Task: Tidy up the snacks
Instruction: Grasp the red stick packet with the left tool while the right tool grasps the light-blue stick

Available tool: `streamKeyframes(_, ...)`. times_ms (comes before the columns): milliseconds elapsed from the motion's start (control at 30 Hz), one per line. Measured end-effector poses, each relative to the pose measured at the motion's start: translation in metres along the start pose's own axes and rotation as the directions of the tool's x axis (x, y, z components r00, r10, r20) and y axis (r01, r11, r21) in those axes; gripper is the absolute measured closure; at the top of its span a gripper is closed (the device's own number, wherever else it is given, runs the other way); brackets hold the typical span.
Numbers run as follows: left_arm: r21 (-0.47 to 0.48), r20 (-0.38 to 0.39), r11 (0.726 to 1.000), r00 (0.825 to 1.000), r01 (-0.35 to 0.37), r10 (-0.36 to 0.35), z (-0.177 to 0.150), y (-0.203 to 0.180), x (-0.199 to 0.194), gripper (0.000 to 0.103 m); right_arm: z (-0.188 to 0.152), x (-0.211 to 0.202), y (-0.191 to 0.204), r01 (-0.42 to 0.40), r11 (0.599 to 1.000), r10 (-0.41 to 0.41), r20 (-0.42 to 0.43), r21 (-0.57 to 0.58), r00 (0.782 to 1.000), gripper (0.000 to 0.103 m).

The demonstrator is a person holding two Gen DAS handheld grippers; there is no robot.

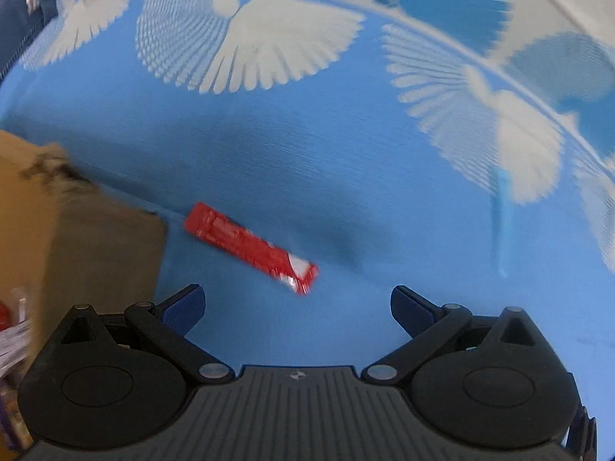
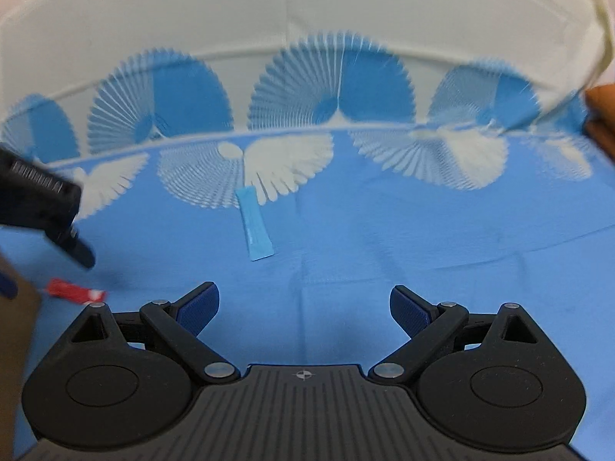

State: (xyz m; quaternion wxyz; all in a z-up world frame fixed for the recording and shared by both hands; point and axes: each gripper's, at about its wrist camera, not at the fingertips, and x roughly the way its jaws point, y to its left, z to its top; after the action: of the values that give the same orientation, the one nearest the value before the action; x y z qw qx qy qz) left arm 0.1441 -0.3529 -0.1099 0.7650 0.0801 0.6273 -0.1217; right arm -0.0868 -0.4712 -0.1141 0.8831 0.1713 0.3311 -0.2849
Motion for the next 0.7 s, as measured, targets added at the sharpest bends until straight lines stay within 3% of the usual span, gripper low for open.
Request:
streamKeyframes(133,0.008,0.005,1.0,1.0,-0.023,0.023,0.014,0.001,0.032,0.0,0.007,0.052,0.01,-0.066,0.998,0.066,-0.002,-0.017,0.998,0.007)
streamKeyframes(233,-0.006,-0.026,1.0,1.0,-0.003,0.003,0.02,0.011,0.056,0.0,0.013,0.084,0.019,-0.064,0.997,0.064,-0.005,-0.046,0.998,0.006)
streamKeyframes(267,-0.011,0.001,1.0,1.0,0.001,-0.001,0.018,0.013,0.056,0.0,0.014,0.093,0.022,-0.056,0.997,0.056,-0.007,-0.054,0.998,0.002)
streamKeyframes(367,-0.007,0.056,1.0,0.998,-0.006,0.007,0.012,0.013,0.055,0.0,0.013,0.11,0.033,-0.008,0.988,0.021,0.086,-0.152,0.996,0.0)
streamKeyframes(500,-0.01,0.049,1.0,0.999,0.003,-0.003,0.014,0.017,0.056,0.0,0.018,0.119,0.035,-0.004,0.991,0.02,0.12,-0.133,0.993,0.0)
streamKeyframes(533,-0.016,0.054,1.0,0.999,0.006,-0.005,0.014,0.018,0.055,0.001,0.019,0.12,0.036,-0.002,0.991,0.019,0.121,-0.135,0.992,0.0)
streamKeyframes(567,-0.031,0.073,1.0,0.997,0.002,0.0,0.012,0.021,0.05,0.011,0.019,0.12,0.036,-0.005,0.991,0.022,0.121,-0.137,0.992,0.002)
streamKeyframes(633,-0.044,0.144,0.999,0.989,0.016,-0.009,0.009,0.026,0.038,0.048,0.017,0.114,0.036,-0.038,0.988,0.06,0.148,-0.15,0.987,0.028)
streamKeyframes(667,-0.015,0.16,0.999,0.986,0.046,-0.043,0.009,0.027,0.033,0.084,0.016,0.109,0.038,-0.041,0.985,0.068,0.158,-0.165,0.985,0.061)
streamKeyframes(700,0.003,0.156,0.997,0.985,0.072,-0.072,0.01,0.028,0.03,0.083,0.016,0.106,0.038,-0.039,0.985,0.066,0.156,-0.169,0.986,0.083)
